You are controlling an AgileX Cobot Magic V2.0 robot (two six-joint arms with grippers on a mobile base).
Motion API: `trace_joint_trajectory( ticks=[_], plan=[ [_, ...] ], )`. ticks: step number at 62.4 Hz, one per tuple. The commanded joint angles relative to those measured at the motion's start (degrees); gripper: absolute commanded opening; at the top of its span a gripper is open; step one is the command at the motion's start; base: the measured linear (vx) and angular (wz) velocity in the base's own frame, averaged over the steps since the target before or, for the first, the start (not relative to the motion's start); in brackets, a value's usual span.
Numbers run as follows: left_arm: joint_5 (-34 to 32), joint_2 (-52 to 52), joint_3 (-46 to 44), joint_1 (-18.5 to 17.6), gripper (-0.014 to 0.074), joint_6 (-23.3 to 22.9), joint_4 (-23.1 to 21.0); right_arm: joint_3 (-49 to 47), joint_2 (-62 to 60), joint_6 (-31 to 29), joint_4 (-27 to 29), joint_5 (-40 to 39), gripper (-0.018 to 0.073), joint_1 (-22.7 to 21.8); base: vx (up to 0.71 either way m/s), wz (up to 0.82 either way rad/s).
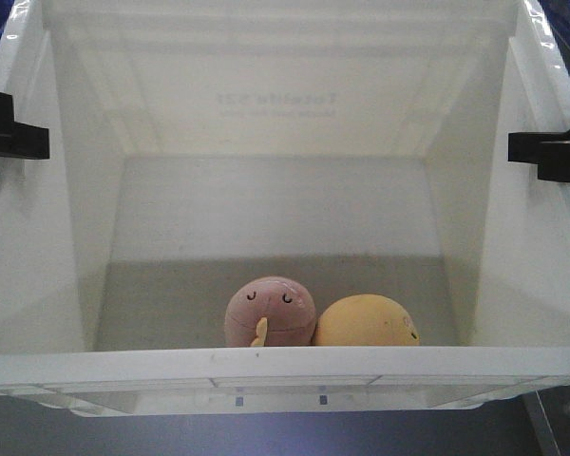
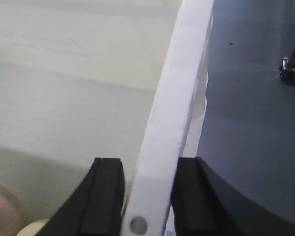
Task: Place moving items into box and shelve
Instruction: 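Carry the crate with both grippers as the base keeps moving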
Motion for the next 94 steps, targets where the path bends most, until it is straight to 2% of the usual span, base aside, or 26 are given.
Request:
trace_joint_trajectory(
  ticks=[1,94],
  plan=[
    [-8.2,-1.3,-3.0,-0.2,-0.0003,0.6,-1.6,-2.6,-1.2,-1.5,2.0,-7.3,-0.0006,0.0,0.37,-0.1],
    [-8.2,-1.3,-3.0,-0.2,-0.0003,0.6,-1.6,-2.6,-1.2,-1.5,2.0,-6.6,-0.0006,0.0,0.44,0.02]
  ],
)
